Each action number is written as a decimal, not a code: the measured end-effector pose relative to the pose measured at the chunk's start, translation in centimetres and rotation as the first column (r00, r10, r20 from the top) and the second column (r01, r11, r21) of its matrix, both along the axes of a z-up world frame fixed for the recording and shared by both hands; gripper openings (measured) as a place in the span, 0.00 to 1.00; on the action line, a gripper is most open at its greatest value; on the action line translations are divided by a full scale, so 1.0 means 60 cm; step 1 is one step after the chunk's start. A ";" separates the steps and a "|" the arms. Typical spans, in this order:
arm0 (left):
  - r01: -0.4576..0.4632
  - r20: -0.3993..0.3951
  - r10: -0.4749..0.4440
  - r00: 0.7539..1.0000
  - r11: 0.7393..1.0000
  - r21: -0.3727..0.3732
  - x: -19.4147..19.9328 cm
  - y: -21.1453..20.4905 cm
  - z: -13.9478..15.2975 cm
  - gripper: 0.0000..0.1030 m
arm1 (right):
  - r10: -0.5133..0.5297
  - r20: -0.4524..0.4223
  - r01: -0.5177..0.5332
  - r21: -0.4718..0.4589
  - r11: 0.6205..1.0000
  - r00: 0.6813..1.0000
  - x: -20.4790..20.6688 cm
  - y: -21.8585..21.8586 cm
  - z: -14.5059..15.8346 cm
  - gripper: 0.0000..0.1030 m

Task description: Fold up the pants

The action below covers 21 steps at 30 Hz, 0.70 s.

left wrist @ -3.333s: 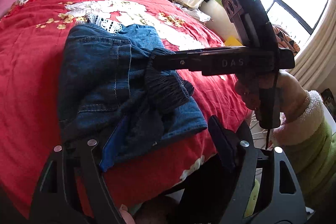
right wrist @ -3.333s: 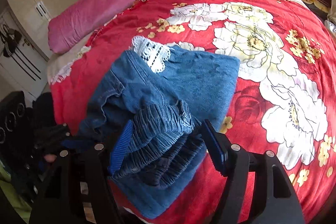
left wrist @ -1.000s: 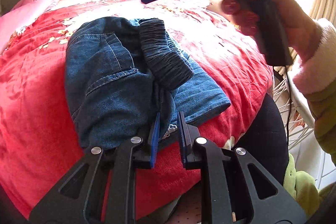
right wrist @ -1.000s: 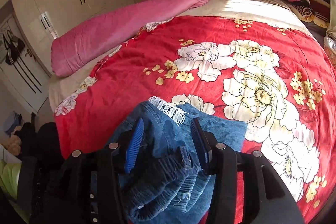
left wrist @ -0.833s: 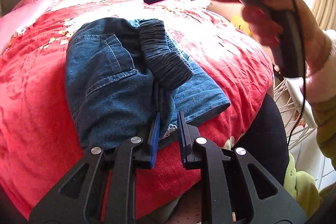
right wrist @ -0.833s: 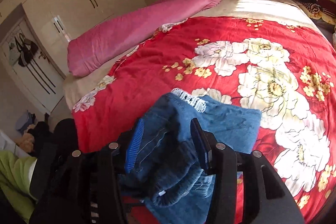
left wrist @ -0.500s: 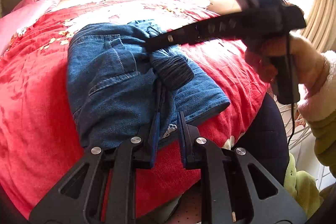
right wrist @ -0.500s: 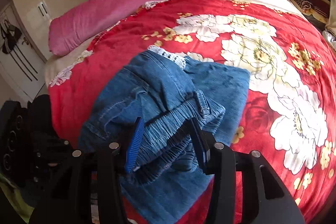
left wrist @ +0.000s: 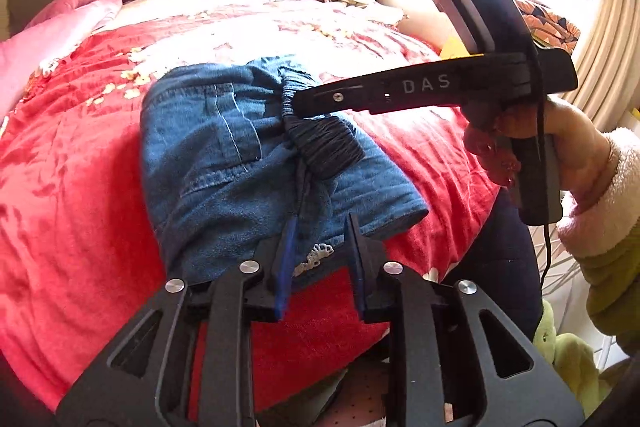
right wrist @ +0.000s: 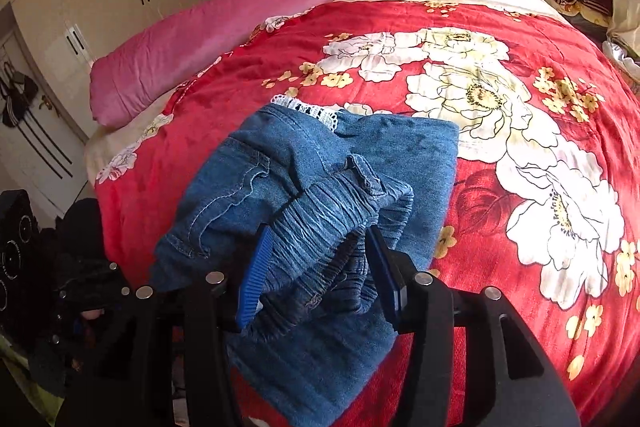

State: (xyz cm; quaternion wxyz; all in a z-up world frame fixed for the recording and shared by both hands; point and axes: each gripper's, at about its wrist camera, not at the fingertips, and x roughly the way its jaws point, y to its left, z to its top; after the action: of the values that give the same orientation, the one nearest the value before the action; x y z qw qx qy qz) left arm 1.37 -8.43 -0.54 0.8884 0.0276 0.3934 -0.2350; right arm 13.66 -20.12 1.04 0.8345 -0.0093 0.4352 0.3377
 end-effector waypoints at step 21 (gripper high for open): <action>-0.082 0.036 0.082 0.996 0.996 -0.020 -0.015 0.024 0.058 0.38 | -0.067 0.099 0.061 0.064 0.996 0.993 -0.037 -0.032 0.093 0.62</action>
State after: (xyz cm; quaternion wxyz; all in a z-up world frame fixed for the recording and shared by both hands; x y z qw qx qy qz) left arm 0.44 -7.02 2.91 0.9046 0.0074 0.3755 -0.2015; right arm 11.44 -22.05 6.64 0.8658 0.0130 0.3821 0.3228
